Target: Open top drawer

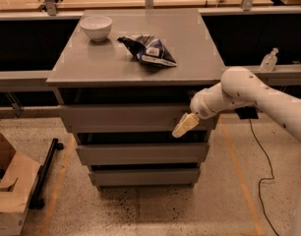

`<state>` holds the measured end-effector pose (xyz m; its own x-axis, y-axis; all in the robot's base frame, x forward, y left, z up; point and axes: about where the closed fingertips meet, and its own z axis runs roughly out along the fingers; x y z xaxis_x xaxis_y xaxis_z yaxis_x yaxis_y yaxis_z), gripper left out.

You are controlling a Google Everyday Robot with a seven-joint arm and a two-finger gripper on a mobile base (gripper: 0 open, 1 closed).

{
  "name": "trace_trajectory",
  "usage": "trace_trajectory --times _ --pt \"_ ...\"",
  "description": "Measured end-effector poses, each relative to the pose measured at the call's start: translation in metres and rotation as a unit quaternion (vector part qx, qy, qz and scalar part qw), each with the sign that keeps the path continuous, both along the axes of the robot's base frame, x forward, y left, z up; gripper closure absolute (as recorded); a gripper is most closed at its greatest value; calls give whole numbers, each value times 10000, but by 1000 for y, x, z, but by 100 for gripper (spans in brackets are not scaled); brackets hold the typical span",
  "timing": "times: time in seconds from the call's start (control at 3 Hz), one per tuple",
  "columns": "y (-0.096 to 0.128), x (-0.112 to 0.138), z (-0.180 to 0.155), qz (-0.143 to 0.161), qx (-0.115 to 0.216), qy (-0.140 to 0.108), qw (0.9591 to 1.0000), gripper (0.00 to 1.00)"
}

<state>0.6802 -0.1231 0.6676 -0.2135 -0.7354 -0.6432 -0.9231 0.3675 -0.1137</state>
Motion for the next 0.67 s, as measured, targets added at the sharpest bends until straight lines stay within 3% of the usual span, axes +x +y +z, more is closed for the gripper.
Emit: trace_trajectory --times 0.33,0.67 --pt "0 -4 6 8 -16 37 10000 0" --pt "-4 -77 22 150 -285 685 9971 0"
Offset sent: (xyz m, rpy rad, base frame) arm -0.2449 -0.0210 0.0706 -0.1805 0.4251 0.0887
